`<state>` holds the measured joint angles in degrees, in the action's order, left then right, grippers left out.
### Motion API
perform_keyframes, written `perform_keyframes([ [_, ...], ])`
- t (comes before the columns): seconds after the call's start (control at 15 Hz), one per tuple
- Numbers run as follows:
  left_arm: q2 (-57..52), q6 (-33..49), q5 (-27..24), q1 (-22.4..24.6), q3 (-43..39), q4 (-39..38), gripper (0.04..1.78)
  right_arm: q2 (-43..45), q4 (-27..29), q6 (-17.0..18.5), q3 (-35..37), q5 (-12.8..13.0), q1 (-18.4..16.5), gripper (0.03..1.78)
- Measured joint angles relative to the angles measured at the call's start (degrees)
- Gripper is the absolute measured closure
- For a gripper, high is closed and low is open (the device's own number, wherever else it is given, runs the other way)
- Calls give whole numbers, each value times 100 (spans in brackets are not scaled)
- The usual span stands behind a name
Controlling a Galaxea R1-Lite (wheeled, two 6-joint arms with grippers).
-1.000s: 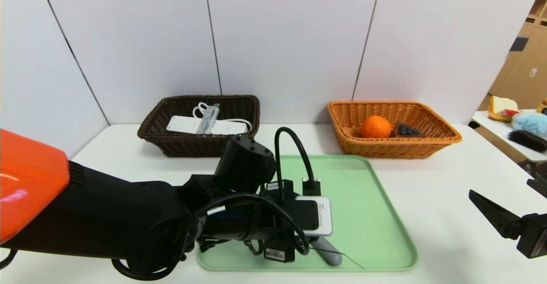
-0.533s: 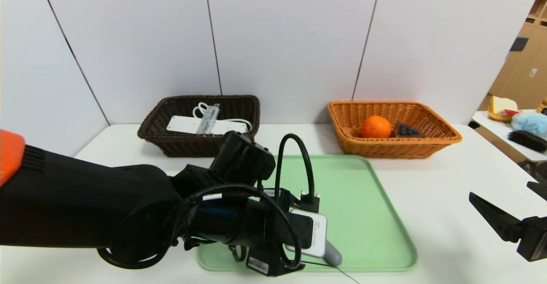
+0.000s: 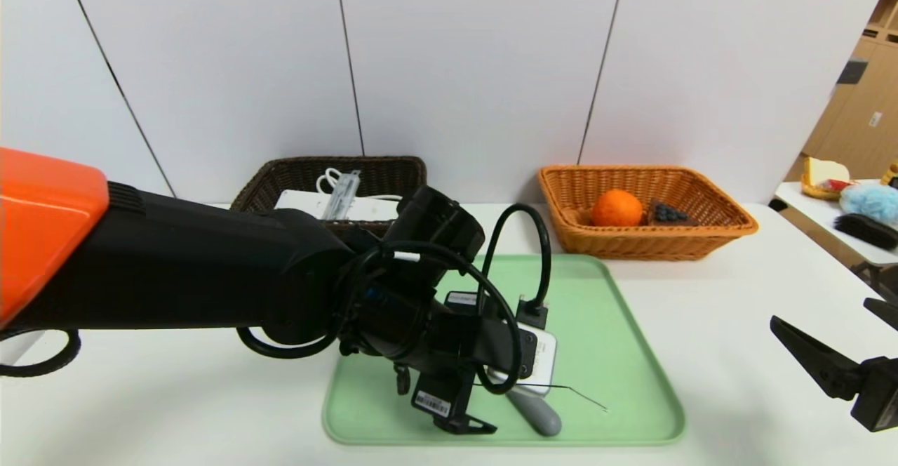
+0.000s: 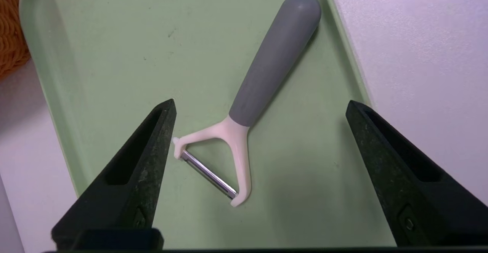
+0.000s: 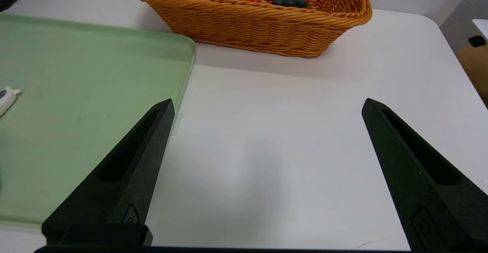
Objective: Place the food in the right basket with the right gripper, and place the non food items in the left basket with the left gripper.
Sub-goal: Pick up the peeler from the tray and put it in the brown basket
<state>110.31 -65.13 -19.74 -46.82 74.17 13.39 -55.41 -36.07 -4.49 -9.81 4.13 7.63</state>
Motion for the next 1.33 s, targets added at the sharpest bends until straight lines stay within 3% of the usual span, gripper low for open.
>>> perform_keyframes([
  [0.67,547,-173,-222,7,502,494,17,28,-12,61,72,-33,7,11],
  [1.07,986,-366,-322,2,1254,1081,17,119,5,168,157,-37,9,11],
  [1.33,1139,-369,-357,22,1348,1100,17,127,2,173,163,-188,7,11],
])
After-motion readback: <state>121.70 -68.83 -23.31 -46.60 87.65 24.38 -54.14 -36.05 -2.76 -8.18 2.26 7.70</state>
